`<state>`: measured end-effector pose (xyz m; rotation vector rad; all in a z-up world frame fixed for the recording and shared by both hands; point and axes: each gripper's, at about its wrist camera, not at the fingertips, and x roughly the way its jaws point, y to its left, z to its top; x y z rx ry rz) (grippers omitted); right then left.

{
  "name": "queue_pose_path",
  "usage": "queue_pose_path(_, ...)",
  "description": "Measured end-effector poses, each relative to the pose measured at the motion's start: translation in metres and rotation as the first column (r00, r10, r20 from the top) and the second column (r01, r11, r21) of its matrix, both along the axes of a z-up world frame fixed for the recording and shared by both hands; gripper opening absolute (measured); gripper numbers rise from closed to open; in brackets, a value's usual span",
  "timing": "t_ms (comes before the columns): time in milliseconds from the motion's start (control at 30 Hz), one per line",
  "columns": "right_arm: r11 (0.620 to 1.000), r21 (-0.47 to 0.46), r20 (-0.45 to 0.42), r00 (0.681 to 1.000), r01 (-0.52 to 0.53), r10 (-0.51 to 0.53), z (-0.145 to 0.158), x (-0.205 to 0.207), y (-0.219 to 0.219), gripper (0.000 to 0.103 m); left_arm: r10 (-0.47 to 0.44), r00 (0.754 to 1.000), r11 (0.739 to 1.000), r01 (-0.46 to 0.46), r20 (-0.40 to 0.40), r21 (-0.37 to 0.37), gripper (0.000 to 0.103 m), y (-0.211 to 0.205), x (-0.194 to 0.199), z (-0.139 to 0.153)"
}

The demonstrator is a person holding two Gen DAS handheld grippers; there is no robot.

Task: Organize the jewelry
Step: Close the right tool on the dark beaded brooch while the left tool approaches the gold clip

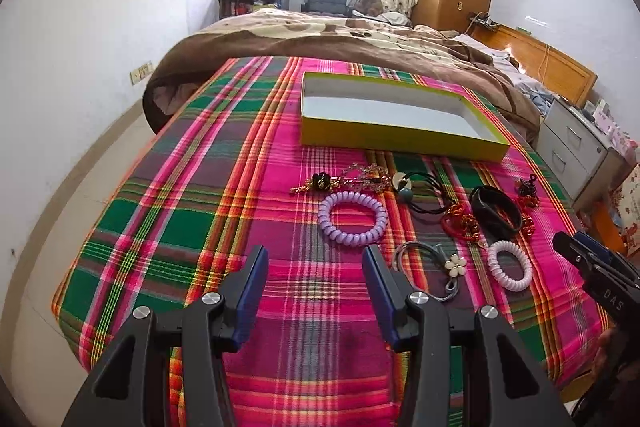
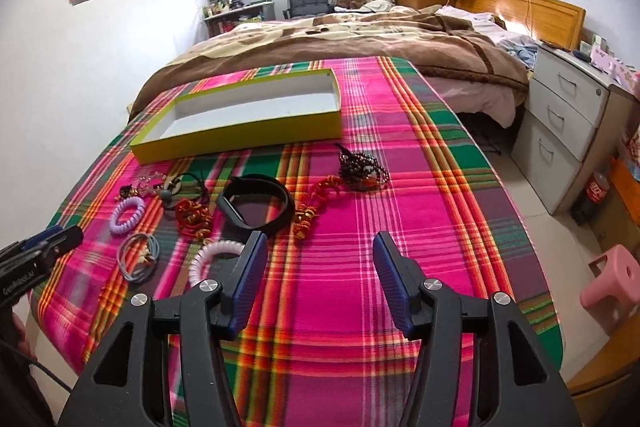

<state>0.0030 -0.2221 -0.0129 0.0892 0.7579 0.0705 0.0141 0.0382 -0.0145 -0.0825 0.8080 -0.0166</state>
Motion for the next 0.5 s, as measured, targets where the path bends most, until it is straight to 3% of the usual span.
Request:
queue_pose_path(167, 0.999, 0.000, -0.020, 0.999, 0.033, -0.033, -0.004, 0.016, -0.010, 0.055, 0.003, 0.999, 0.999, -0.004, -0.035, -0.054, 0.048, 0.015, 0.006, -0.007)
queue_pose_path(267, 0.998, -0.001, -0.012, 0.998, 0.055, -0.055, -0.003, 0.025, -0.021, 0.055, 0.009, 0.999, 0.999, -0.011, -0.034, -0.049, 0.048, 0.020, 0.010, -0.007)
queue_pose_path(500, 0.993, 0.087, -0.051, 0.996, 0.074, -0.070, -0.007, 0.062, -0.049, 0.055, 0.011, 0.999, 0.996, -0.015, -0.037, -0.090, 0.048, 0.026, 0.025, -0.006)
